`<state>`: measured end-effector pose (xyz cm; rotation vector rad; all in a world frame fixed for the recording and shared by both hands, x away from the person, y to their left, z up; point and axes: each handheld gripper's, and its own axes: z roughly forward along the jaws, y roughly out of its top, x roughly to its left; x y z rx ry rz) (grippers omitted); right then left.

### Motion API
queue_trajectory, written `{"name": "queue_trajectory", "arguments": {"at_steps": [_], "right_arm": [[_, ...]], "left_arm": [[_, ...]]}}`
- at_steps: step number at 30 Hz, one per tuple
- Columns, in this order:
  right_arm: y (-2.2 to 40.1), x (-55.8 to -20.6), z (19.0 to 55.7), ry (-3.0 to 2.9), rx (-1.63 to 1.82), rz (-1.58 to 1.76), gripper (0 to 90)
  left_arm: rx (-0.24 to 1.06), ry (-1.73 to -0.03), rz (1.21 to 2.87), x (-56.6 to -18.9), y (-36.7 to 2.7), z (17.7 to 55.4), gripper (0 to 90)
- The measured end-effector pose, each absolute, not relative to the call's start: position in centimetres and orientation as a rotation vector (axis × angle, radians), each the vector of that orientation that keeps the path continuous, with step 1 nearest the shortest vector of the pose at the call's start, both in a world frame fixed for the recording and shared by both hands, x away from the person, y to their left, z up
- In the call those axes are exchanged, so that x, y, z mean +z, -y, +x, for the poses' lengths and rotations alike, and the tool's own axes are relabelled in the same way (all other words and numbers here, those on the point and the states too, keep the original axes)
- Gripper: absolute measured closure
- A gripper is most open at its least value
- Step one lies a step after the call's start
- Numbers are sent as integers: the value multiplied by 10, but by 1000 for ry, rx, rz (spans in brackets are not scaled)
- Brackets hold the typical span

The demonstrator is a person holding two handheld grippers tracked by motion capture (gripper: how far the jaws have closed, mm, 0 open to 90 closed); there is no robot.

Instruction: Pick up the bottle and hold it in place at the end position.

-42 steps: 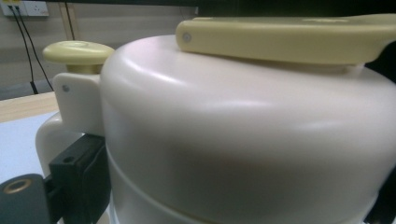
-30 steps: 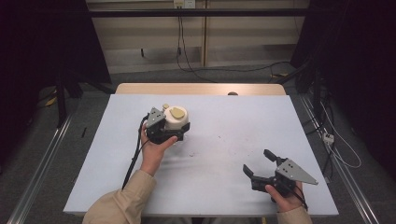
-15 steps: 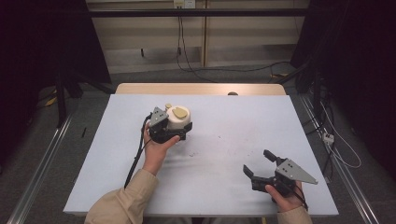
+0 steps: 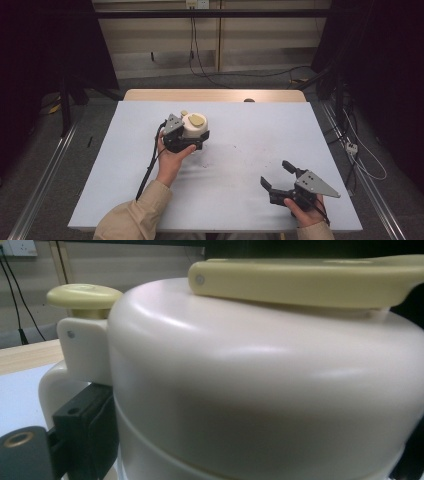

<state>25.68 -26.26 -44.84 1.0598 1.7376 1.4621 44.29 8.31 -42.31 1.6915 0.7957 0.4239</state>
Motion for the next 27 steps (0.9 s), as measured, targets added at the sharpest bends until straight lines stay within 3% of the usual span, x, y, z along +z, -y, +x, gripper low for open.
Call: {"name": "queue_trajectory", "arguments": {"at_steps": [27], "right_arm": [[265,-449,258,-1727,1459,1071,73]], "left_arm": [[406,-784,1692,-420,-64,449,65]]}}
